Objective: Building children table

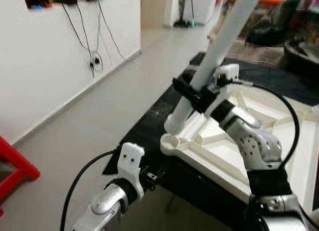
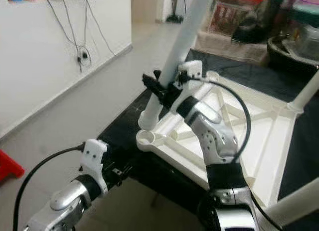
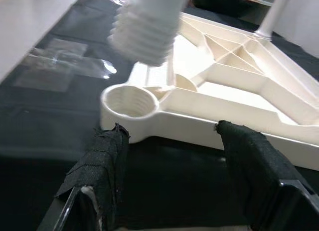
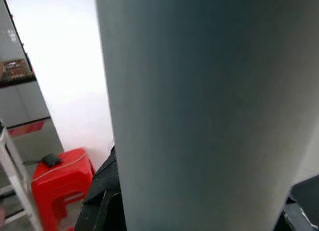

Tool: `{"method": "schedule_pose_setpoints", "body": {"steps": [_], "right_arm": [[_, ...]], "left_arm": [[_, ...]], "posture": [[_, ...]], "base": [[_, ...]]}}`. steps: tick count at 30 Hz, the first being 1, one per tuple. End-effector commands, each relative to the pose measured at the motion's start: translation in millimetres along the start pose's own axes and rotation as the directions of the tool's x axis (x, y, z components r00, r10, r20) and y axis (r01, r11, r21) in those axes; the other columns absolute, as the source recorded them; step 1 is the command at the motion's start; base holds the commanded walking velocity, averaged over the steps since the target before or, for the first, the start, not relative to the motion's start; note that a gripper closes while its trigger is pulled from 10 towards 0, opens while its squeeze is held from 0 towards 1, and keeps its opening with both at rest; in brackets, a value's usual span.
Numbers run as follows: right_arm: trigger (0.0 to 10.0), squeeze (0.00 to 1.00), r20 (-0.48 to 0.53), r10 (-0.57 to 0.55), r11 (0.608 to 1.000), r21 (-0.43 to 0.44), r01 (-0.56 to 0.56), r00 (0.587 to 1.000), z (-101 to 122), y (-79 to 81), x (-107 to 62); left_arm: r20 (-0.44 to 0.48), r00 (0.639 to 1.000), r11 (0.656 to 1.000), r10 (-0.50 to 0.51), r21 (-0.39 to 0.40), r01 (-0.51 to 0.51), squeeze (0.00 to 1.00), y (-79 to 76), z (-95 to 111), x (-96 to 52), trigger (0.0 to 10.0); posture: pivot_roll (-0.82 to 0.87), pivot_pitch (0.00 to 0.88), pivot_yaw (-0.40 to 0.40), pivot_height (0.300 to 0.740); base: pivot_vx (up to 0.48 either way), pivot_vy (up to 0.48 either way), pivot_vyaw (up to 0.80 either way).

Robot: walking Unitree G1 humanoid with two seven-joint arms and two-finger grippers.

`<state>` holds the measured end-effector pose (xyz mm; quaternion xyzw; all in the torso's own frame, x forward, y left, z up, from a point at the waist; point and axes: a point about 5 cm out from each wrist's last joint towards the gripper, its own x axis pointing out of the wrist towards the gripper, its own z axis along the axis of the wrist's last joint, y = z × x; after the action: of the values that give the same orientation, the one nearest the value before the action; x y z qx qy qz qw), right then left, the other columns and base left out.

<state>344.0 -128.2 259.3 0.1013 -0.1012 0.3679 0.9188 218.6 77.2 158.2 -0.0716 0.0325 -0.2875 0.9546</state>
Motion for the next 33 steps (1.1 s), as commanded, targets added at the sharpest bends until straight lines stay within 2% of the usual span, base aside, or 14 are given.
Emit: {"method": "schedule_pose_setpoints", "body": {"steps": [1, 10, 18, 21, 28, 33], "right_arm": [[10.0, 0.00, -0.017, 0.024, 1.000, 0.005, -0.024, 1.000, -7, 2.9, 8.6], [10.0, 0.00, -0.009, 0.093, 0.995, 0.030, -0.093, 0.996, -2, 4.4, 16.9], [10.0, 0.00, -0.031, 0.137, 0.990, 0.041, -0.135, 0.990, -3, 2.7, 14.2], [10.0, 0.00, -0.039, 0.217, 0.972, 0.106, -0.212, 0.975, -5, 1.3, 6.6], [10.0, 0.00, 0.008, 0.266, 0.948, 0.179, -0.263, 0.964, 2, -4.1, 2.9], [10.0, 0.00, 0.002, 0.276, 0.946, 0.174, -0.272, 0.961, 1, -3.4, 2.5]], "left_arm": [[-0.009, 1.000, 1.000, 0.007, -0.008, -0.007, 0.00, -4.3, 4, -6.6, 10.0], [-0.046, 0.999, 0.999, 0.029, -0.027, -0.030, 0.00, -12.3, 6, -23.2, 10.0], [-0.058, 0.998, 0.999, 0.034, -0.034, -0.036, 0.00, -14.2, 7, -25.5, 10.0], [-0.070, 0.997, 0.999, 0.035, -0.035, -0.037, 0.00, -14.2, 8, -26.0, 10.0], [-0.081, 0.996, 0.999, 0.037, -0.033, -0.040, 0.00, -14.3, 8, -26.8, 10.0], [-0.083, 0.996, 0.999, 0.038, -0.032, -0.041, 0.00, -14.5, 8, -26.9, 10.0]], "posture": [[0.16, 0.221, -0.105, 0.740], [0.15, 0.284, -0.125, 0.740], [0.15, 0.287, -0.127, 0.740], [0.15, 0.282, -0.125, 0.740], [0.16, 0.277, -0.123, 0.740], [0.16, 0.275, -0.121, 0.740]], "base": [[0.000, 0.000, 0.00], [0.000, 0.000, 0.00], [0.000, 0.000, 0.00], [0.000, 0.000, 0.00], [0.000, 0.000, 0.00], [0.000, 0.000, 0.00]]}}
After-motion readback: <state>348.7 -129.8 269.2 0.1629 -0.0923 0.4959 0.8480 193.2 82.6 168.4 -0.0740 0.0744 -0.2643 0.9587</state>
